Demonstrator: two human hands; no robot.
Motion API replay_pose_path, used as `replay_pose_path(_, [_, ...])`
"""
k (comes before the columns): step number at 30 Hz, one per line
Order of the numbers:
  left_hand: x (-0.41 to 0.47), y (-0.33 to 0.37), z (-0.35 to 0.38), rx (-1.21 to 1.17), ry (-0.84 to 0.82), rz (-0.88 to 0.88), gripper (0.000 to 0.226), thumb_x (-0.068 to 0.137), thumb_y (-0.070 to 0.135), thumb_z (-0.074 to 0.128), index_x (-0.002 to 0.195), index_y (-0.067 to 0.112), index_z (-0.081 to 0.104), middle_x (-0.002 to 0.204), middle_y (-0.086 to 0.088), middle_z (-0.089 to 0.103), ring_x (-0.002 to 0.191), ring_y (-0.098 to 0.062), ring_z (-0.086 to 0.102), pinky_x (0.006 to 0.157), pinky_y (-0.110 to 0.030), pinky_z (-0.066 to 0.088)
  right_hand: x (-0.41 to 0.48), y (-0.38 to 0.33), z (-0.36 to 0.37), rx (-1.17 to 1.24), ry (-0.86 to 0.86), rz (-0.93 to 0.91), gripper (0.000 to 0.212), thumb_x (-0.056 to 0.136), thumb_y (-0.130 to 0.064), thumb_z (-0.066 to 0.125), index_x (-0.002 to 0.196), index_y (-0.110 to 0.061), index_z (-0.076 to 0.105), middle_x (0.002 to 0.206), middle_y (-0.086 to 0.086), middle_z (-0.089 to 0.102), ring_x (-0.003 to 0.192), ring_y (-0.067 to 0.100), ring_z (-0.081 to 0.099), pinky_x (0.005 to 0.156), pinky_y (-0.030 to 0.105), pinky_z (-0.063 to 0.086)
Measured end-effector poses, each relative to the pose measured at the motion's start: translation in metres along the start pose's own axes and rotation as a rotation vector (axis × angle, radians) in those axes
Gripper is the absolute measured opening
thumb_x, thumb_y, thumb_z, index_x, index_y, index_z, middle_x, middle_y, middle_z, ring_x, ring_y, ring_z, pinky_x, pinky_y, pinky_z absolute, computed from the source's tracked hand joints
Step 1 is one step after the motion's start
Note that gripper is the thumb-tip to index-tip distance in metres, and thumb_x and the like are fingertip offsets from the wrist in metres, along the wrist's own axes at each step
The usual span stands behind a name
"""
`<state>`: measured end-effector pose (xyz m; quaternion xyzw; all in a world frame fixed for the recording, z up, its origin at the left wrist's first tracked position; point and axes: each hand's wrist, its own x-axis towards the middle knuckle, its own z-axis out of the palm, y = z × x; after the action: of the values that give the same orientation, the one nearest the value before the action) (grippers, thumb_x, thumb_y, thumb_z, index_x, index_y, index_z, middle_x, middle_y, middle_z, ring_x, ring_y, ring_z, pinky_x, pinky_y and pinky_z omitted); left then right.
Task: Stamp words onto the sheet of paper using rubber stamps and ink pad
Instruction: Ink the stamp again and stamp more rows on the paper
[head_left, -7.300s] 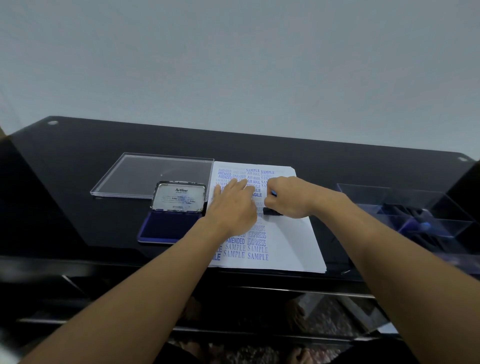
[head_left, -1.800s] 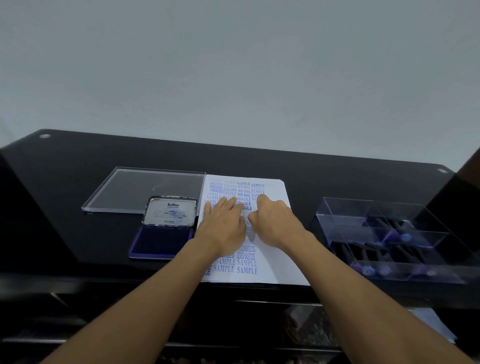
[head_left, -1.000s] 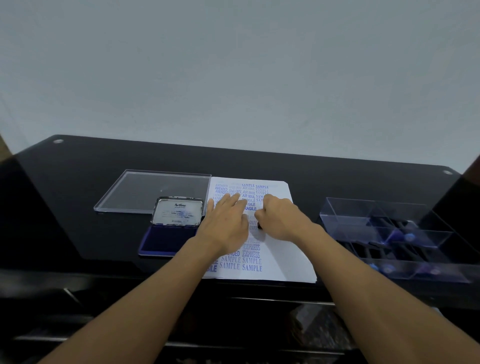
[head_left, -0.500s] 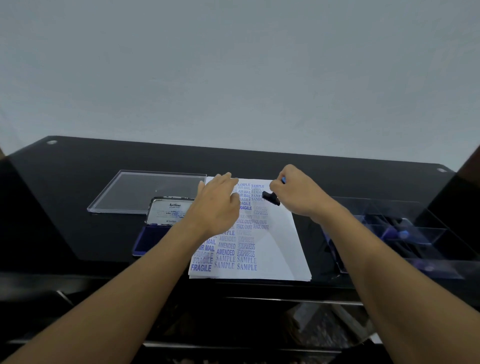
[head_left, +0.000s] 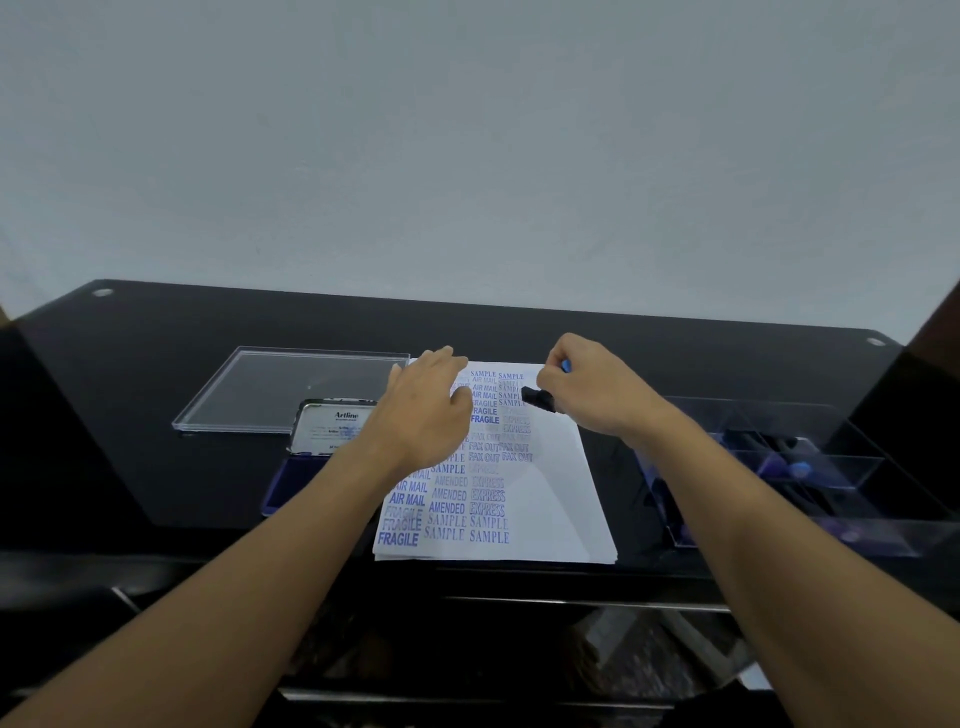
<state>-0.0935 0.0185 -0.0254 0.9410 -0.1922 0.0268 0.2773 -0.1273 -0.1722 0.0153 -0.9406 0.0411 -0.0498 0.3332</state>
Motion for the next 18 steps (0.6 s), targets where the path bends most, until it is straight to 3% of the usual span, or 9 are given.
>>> replay_pose_path(4, [-0.002, 0.004, -0.003, -0.020, 0.008, -0.004, 0.048, 0.106, 0.028, 0.034, 0.153, 0.022, 0.030, 0.163, 0.003, 0.020, 0.151, -0.014, 0.012, 0.124, -0.040, 0.004, -0.005, 0.004, -0.006, -0.016, -0.005, -0.028, 0.009, 0.095, -0.021, 0.053, 0.091, -0.016, 0.058, 0.086, -0.001, 0.068, 0.077, 0.015, 0.060, 0.063, 0.026, 0.043])
replay_pose_path(9, [-0.004, 0.021, 0.003, -0.060, 0.006, 0.029, 0.048, 0.105, 0.027, 0.036, 0.153, 0.021, 0.031, 0.163, 0.004, 0.021, 0.151, -0.012, 0.013, 0.124, -0.039, 0.009, -0.017, 0.020, -0.019, -0.010, -0.007, -0.017, 0.012, 0.095, -0.022, 0.056, 0.088, -0.019, 0.065, 0.076, -0.004, 0.072, 0.055, -0.004, 0.055, 0.055, 0.017, 0.038])
replay_pose_path(14, [-0.003, 0.054, 0.018, -0.082, -0.016, 0.083, 0.048, 0.105, 0.026, 0.037, 0.152, 0.022, 0.033, 0.163, 0.004, 0.022, 0.151, -0.013, 0.013, 0.124, -0.039, 0.009, -0.036, 0.047, -0.044, 0.046, 0.013, 0.053, 0.016, 0.096, -0.028, 0.053, 0.090, -0.022, 0.067, 0.076, -0.003, 0.073, 0.078, 0.009, 0.066, 0.069, 0.025, 0.047])
replay_pose_path(18, [0.002, 0.088, 0.034, -0.087, -0.030, 0.140, 0.047, 0.104, 0.027, 0.038, 0.150, 0.022, 0.036, 0.162, 0.004, 0.025, 0.150, -0.015, 0.016, 0.121, -0.037, 0.008, -0.050, 0.073, -0.071, 0.072, 0.019, 0.125, 0.024, 0.101, -0.029, 0.046, 0.094, -0.022, 0.068, 0.077, -0.001, 0.073, 0.064, 0.007, 0.057, 0.061, 0.026, 0.039])
